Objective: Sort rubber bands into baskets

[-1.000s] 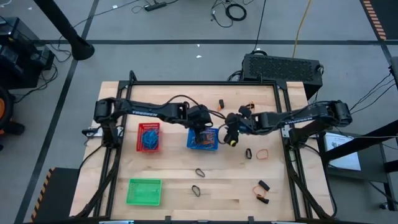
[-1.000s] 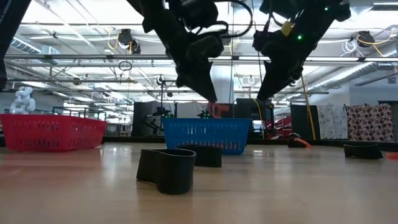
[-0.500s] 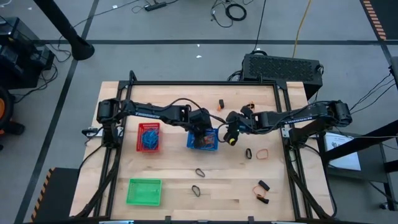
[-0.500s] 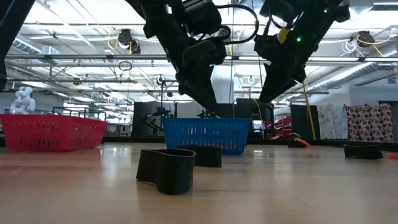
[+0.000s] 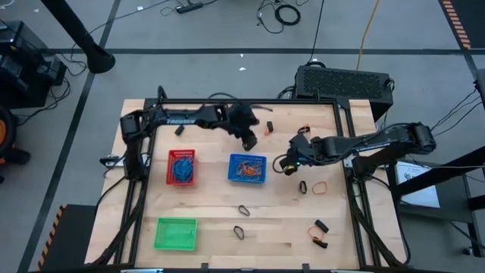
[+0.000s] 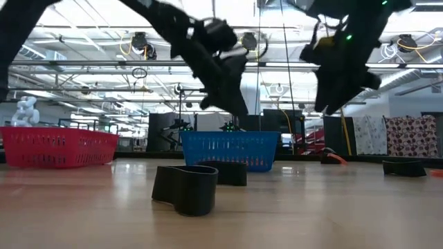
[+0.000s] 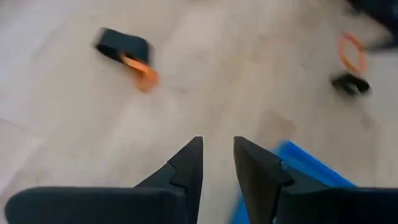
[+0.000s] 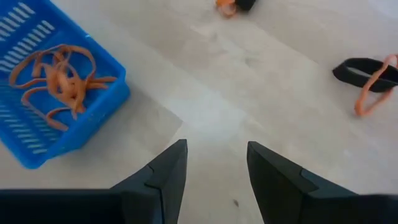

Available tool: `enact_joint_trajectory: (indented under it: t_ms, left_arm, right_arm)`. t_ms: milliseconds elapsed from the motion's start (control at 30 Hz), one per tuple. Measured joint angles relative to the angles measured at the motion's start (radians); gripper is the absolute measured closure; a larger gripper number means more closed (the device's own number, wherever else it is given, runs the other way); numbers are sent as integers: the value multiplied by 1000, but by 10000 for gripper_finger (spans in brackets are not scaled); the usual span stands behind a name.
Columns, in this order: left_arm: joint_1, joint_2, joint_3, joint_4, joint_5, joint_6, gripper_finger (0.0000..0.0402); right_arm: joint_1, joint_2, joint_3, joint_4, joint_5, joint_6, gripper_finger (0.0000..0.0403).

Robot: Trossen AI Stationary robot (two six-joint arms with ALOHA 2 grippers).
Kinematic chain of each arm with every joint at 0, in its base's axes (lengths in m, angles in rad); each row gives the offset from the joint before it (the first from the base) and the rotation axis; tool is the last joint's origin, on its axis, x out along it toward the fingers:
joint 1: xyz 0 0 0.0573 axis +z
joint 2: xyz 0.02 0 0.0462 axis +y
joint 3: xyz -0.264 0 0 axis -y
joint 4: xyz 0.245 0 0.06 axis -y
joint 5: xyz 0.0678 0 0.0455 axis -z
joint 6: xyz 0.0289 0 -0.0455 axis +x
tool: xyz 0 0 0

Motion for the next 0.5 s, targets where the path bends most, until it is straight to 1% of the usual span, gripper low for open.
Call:
enact_joint_trajectory:
  t_ms: [67, 133, 233, 300, 367, 400, 433, 500]
  left_arm:
    - [33, 30, 0, 44, 7, -48, 305]
    - [56, 71, 18, 41, 10, -89, 305]
    - [73, 152, 91, 32, 27, -128, 304]
    - [73, 212, 167, 29, 30, -141, 304]
    - [68, 276, 257, 2, 3, -152, 304]
    - [65, 311, 305, -41, -22, -161, 304]
    - [61, 341, 353, -91, -77, -168, 304]
    - [62, 391, 430, -173, -122, -158, 304]
  right_arm:
    - [14, -31, 0, -28, 0, 1, 243]
    - [21, -55, 0, -42, 1, -16, 243]
    - [14, -93, 0, -71, 2, -98, 243]
    - [-6, -114, 0, -91, 5, -177, 243]
    - [-40, -139, 0, -110, 4, -265, 243]
    - [-58, -154, 0, -115, 3, -308, 243]
    - [-80, -171, 0, -122, 0, -351, 243]
    - [-119, -205, 0, -141, -6, -432, 243]
